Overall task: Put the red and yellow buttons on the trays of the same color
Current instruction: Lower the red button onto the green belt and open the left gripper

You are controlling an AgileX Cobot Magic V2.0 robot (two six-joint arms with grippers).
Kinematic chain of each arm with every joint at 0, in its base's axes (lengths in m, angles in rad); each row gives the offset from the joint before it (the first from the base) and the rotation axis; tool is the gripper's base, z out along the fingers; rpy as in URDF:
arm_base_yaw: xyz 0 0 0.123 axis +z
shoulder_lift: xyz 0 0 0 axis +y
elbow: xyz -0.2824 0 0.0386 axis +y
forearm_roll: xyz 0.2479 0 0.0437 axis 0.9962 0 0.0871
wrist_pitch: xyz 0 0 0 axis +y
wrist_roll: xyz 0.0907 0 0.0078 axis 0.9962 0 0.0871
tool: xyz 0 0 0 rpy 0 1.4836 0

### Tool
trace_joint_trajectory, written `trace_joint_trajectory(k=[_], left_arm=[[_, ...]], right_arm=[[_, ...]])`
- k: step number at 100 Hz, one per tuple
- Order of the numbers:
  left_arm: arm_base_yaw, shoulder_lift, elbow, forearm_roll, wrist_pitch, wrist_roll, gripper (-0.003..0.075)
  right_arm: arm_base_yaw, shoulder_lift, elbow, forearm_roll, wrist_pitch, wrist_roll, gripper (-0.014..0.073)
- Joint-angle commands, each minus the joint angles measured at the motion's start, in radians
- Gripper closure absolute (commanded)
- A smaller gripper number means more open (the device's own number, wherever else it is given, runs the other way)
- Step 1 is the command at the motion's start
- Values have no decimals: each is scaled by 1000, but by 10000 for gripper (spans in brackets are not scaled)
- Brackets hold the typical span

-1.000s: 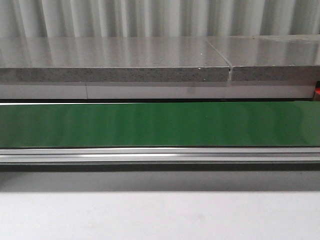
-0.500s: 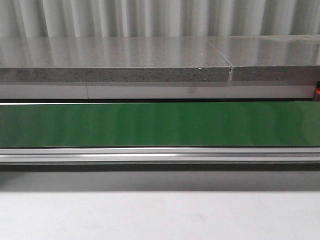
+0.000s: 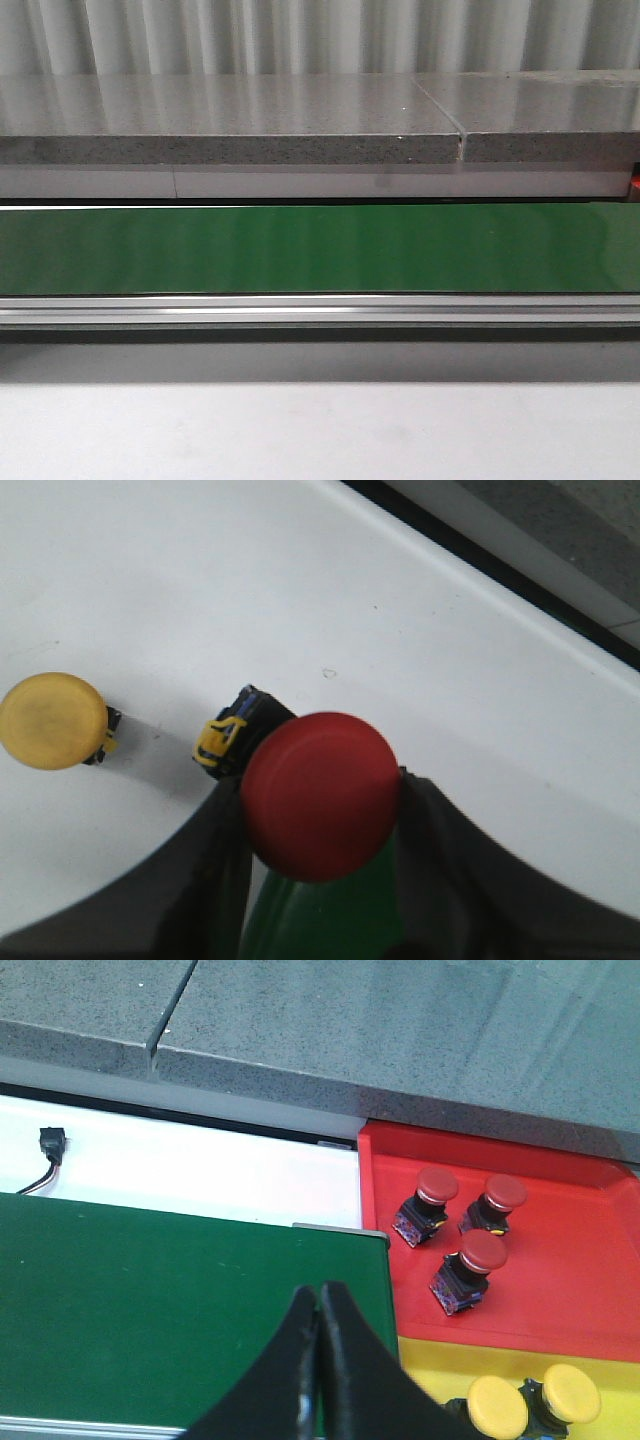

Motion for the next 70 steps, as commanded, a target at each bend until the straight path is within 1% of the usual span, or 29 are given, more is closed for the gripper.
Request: trace_joint_trajectory(k=[1, 29, 51, 70], left_arm=[[1, -86, -32, -19, 39, 34, 740], [-57, -125, -30, -14, 174, 103, 740], [-121, -125, 24, -14, 167, 127, 740], [-136, -125, 95, -14, 142, 134, 740]], right_arm=[[1, -5, -24, -12, -80, -8, 661], [0, -5, -24, -12, -80, -8, 661], [0, -5, -24, -12, -80, -8, 661], [0, -5, -24, -12, -80, -8, 661]])
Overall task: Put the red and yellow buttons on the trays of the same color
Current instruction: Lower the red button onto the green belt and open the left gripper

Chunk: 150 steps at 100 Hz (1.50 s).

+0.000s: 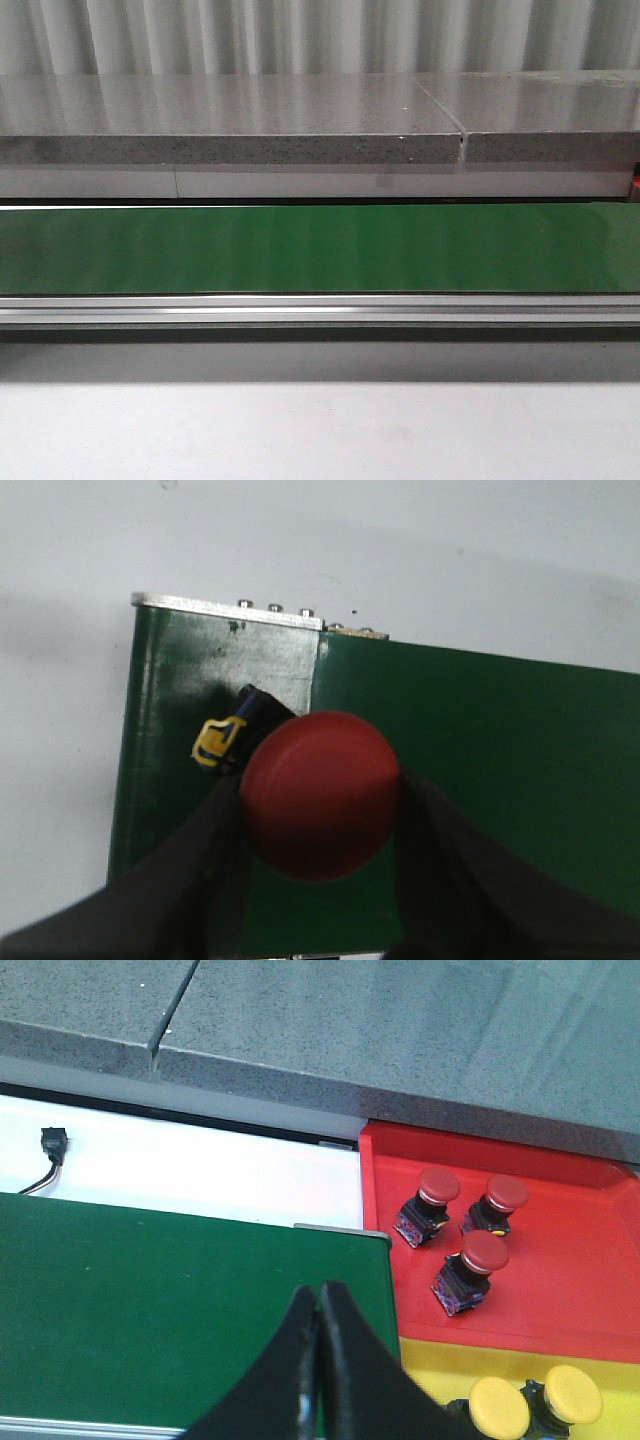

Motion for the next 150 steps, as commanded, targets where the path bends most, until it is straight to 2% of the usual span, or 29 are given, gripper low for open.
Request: trace_joint_trajectory(k=[1, 48, 58, 68, 75, 80, 85, 90, 94, 113, 130, 150], left_arm=[[-8, -49, 5, -30, -48, 8, 740], [-8, -49, 128, -30, -117, 95, 739], [-8, -49, 128, -30, -112, 112, 706], [-8, -49, 128, -35, -92, 134, 557], [-8, -49, 128, -66, -83, 171, 386], [-8, -49, 128, -98, -71, 192, 235], [-8, -49, 126, -126, -62, 203, 123], [-8, -49, 122, -147, -52, 210, 51], [-8, -49, 116, -157, -36, 213, 24], [-8, -82, 73, -172, -17, 213, 62], [-6, -155, 50, -155, -89, 208, 69], [37, -178, 50, -18, -173, 118, 69]], right_arm=[[0, -5, -24, -12, -80, -8, 661], [0, -5, -24, -12, -80, -8, 661], [0, -5, -24, -12, -80, -8, 661], [0, -5, -24, -12, -80, -8, 661], [0, -5, -24, -12, -80, -8, 661], [0, -5, -24, -12, -80, -8, 661], [0, -5, -24, -12, -80, -8, 661], [0, -5, -24, -12, -80, -8, 661], [0, -5, -24, -12, -80, -8, 661], [0, -5, -24, -12, -80, -8, 661], [0, -5, -24, -12, -80, -8, 661], [0, -5, -24, -12, -80, -8, 661]])
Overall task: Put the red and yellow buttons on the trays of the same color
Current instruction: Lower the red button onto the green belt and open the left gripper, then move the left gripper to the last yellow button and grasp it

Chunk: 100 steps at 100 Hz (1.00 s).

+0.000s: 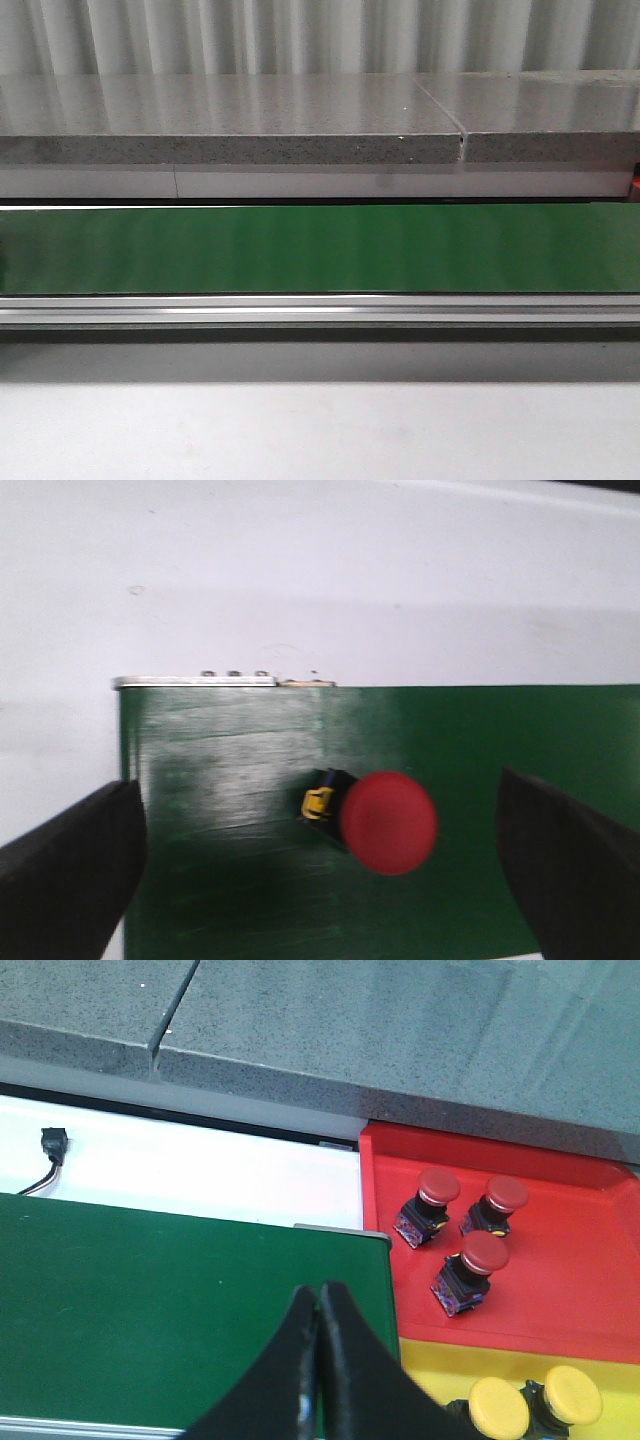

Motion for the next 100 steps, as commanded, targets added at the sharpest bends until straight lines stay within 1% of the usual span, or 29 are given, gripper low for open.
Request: trace_joint_trajectory(k=[1, 9, 18, 28, 46, 73, 84, 100], left_arm=[[27, -39, -30, 60, -62, -59, 69], [51, -31, -30, 140, -80, -117, 69], [78, -15, -30, 175, -112, -126, 69], [106, 13, -30, 176, -152, -141, 69], [147, 90, -30, 175, -165, -149, 69], [151, 213, -36, 179, -235, -176, 69], [167, 266, -68, 183, -234, -202, 69], [192, 314, -109, 183, -234, -206, 69]], right_arm=[[0, -5, -24, -12, -80, -8, 661], [0, -5, -24, -12, -80, -8, 661], [0, -5, -24, -12, -80, -8, 661], [0, -5, -24, -12, -80, -8, 661], [0, -5, -24, -12, -80, -8, 661], [0, -5, -24, -12, -80, -8, 661], [0, -5, -24, -12, -80, -8, 661], [0, -5, -24, -12, -80, -8, 661]])
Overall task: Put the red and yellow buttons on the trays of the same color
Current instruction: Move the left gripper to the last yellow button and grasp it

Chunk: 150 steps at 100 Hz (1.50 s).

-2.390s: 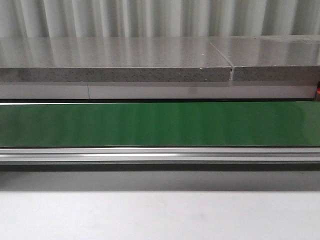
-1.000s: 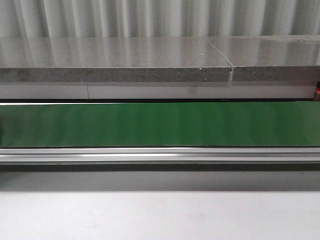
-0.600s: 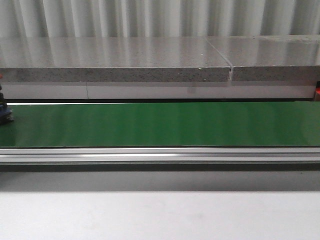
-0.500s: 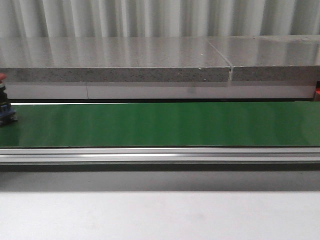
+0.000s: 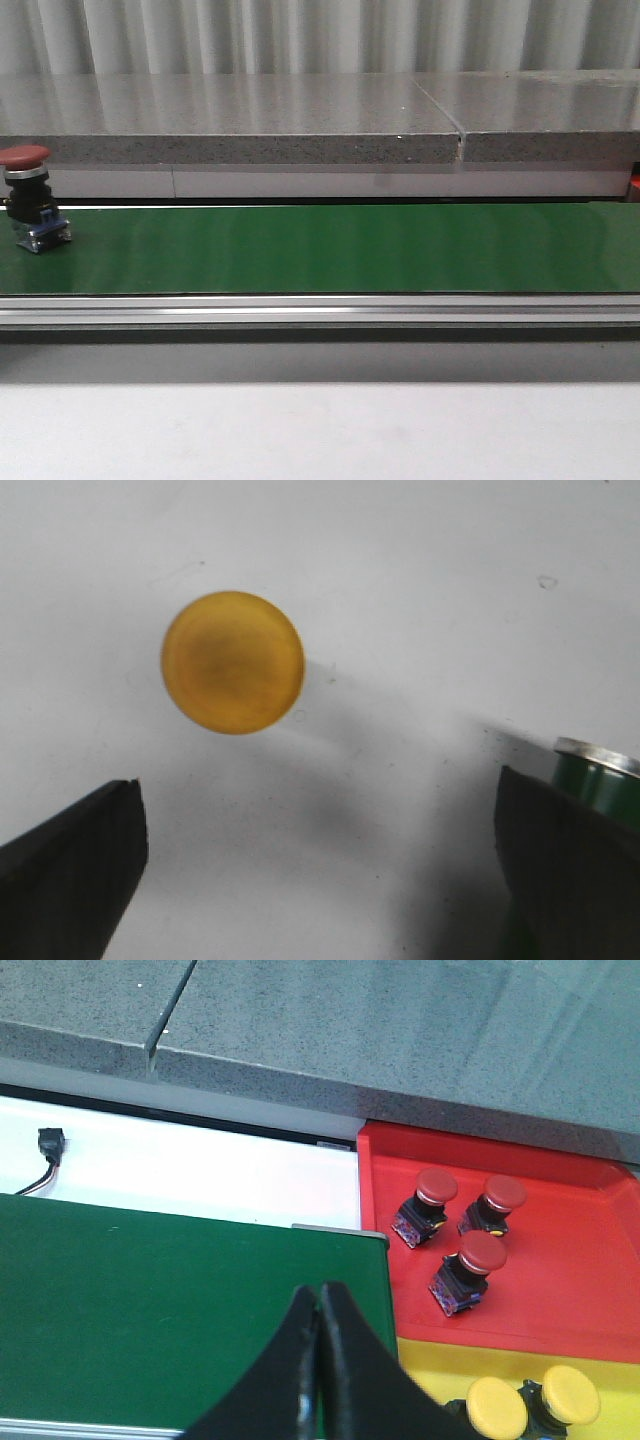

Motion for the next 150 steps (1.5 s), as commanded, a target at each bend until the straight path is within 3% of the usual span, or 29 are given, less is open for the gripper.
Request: trace_joint_trajectory(k=[1, 44, 56, 70, 115, 127, 150], left_arm=[[16, -26, -52, -14, -35, -17, 69], [19, 114, -189, -13, -42, -32, 69], [19, 133, -205, -14, -46, -32, 100], [19, 149, -207, -14, -42, -33, 192], [19, 119, -256, -22, 17, -34, 636], [19, 52, -262, -33, 23, -34, 681], [-5, -108, -262, -36, 102, -9, 692]], right_arm=[[0, -5, -24, -12, -78, -8, 661], [0, -5, -24, -12, -79, -8, 661], [0, -5, -24, -12, -79, -8, 661], [0, -5, -24, -12, -79, -8, 661], [0, -5, -24, -12, -79, -8, 661], [0, -5, -24, -12, -79, -8, 661], [0, -5, -24, -12, -79, -8, 661]])
